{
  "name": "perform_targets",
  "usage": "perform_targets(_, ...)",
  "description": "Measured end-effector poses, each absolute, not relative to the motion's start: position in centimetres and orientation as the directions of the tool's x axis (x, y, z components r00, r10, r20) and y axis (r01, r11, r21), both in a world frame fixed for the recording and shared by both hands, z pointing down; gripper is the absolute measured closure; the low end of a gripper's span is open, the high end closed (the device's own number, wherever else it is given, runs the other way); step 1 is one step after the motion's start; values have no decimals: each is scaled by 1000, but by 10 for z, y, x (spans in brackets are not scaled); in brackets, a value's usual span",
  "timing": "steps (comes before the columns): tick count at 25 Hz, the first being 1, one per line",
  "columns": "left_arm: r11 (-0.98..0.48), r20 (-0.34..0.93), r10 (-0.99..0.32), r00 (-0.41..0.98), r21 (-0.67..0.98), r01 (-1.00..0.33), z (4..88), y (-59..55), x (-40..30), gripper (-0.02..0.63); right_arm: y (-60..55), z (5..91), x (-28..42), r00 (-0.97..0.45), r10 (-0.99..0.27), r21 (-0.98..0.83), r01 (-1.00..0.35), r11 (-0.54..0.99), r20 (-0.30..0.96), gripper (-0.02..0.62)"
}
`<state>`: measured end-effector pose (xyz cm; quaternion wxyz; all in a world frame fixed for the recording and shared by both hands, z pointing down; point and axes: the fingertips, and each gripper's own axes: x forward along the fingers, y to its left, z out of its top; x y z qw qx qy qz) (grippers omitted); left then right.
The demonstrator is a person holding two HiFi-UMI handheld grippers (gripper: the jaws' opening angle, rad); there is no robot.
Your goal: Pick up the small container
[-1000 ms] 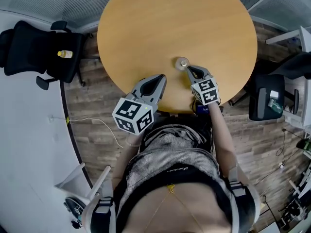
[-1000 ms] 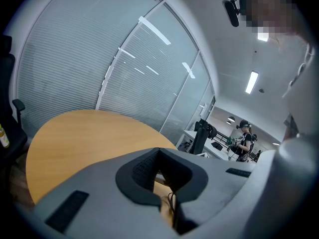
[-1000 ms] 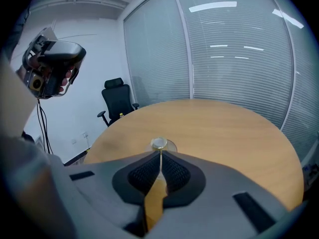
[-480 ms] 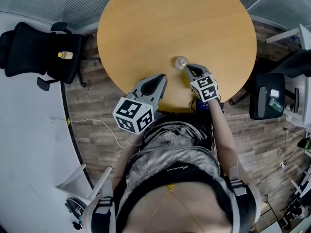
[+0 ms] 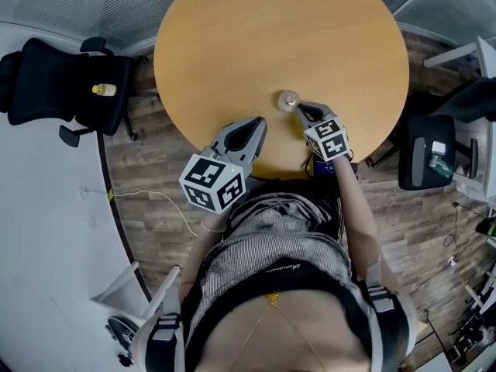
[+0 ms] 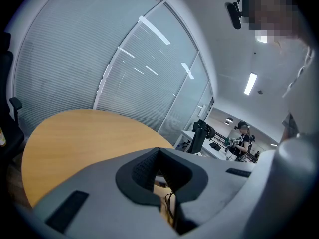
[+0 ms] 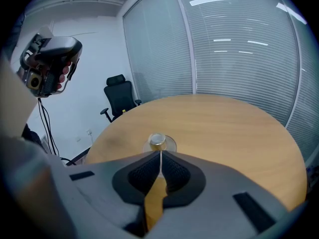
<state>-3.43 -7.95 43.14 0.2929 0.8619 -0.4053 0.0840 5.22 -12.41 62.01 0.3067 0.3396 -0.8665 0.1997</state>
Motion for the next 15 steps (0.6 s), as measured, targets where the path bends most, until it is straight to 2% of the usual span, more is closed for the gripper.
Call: perform_targets(15, -510, 391, -624, 677, 452, -732, 439, -84, -22, 600, -126, 621, 59, -629, -421, -179, -668, 722, 653, 568)
